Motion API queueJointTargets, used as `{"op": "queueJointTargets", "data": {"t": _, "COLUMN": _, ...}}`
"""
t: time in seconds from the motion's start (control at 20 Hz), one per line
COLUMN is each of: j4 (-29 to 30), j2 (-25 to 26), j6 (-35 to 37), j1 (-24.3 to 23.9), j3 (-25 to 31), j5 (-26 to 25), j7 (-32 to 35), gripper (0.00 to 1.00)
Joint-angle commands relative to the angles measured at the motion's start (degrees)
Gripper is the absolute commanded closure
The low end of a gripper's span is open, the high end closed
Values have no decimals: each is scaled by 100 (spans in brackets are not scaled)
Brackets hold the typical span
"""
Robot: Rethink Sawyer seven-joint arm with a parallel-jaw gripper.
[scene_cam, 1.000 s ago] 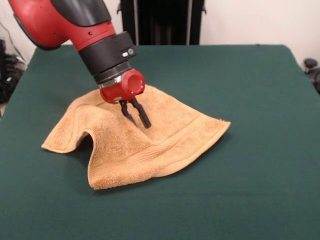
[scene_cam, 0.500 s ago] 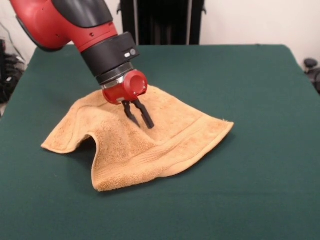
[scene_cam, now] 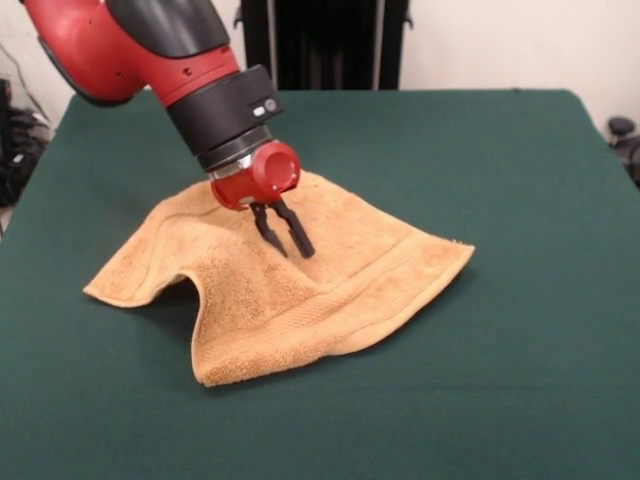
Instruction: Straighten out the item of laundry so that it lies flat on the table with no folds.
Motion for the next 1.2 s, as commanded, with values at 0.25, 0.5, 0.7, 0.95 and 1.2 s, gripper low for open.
{"op": "queueJointTargets", "data": {"t": 0.25, "j4": 418, "j2": 815, "j6": 710, "j1": 475, "j3": 135, "j5": 198, "j7": 219, "gripper": 0}}
{"op": "queueJointTargets", "data": {"t": 0.5, "j4": 537, "j2": 709, "j6": 788, "j1": 458, "j3": 162, "j5": 300, "j7": 321, "gripper": 0}}
{"op": "queueJointTargets", "data": {"t": 0.7, "j4": 558, "j2": 701, "j6": 815, "j1": 449, "j3": 166, "j5": 339, "j7": 318, "gripper": 0}}
{"op": "queueJointTargets", "data": {"t": 0.95, "j4": 549, "j2": 712, "j6": 825, "j1": 436, "j3": 158, "j5": 356, "j7": 293, "gripper": 0}}
{"op": "queueJointTargets", "data": {"t": 1.2, "j4": 582, "j2": 699, "j6": 828, "j1": 418, "j3": 173, "j5": 370, "j7": 294, "gripper": 0}}
